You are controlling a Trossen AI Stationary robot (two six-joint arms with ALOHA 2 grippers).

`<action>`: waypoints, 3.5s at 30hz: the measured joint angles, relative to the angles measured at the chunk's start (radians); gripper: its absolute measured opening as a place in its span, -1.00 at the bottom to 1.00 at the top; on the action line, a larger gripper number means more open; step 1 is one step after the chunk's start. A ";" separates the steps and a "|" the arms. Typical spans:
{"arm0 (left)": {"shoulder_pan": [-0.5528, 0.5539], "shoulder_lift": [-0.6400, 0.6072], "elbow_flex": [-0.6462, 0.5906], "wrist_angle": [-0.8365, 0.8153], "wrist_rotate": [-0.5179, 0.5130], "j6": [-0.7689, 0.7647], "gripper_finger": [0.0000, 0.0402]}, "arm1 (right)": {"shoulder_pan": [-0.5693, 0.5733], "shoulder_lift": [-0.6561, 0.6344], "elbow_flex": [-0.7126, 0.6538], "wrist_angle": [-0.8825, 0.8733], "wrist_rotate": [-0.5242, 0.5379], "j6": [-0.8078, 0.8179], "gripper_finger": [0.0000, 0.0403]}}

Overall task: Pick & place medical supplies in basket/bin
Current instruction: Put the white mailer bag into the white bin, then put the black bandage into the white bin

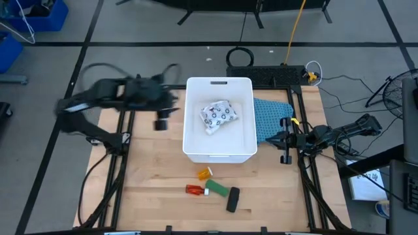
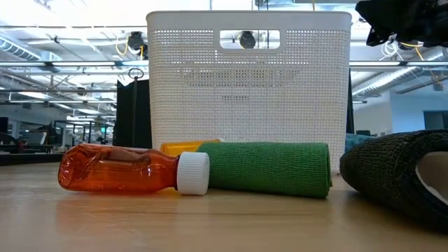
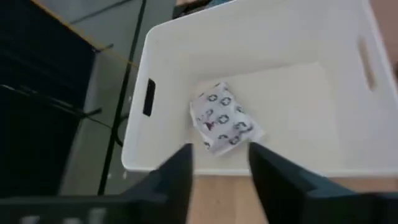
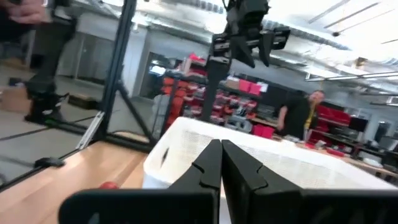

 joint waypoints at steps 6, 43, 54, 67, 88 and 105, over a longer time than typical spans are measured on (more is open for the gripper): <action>-0.036 -0.387 -0.597 0.530 0.267 0.021 -0.94 | 0.000 0.000 0.000 -0.012 -0.113 0.042 -1.00; -0.275 -0.772 -1.742 1.764 0.365 -0.076 -0.94 | 0.002 0.016 -0.076 0.037 -0.021 0.139 -1.00; -0.275 -0.771 -1.742 1.762 0.299 -0.134 -0.87 | 0.002 0.016 -0.078 0.050 -0.021 0.176 -1.00; -0.275 -0.771 -1.742 1.760 0.251 -0.100 -0.95 | 0.002 0.016 -0.080 0.057 -0.021 0.140 -1.00; -0.275 -0.770 -1.742 1.760 0.251 -0.106 -0.90 | 0.002 0.046 -0.027 0.042 -0.036 0.121 -1.00; -0.276 -0.770 -1.742 1.741 0.206 -0.140 -0.82 | 0.147 0.429 0.453 -0.164 -0.047 -0.079 -1.00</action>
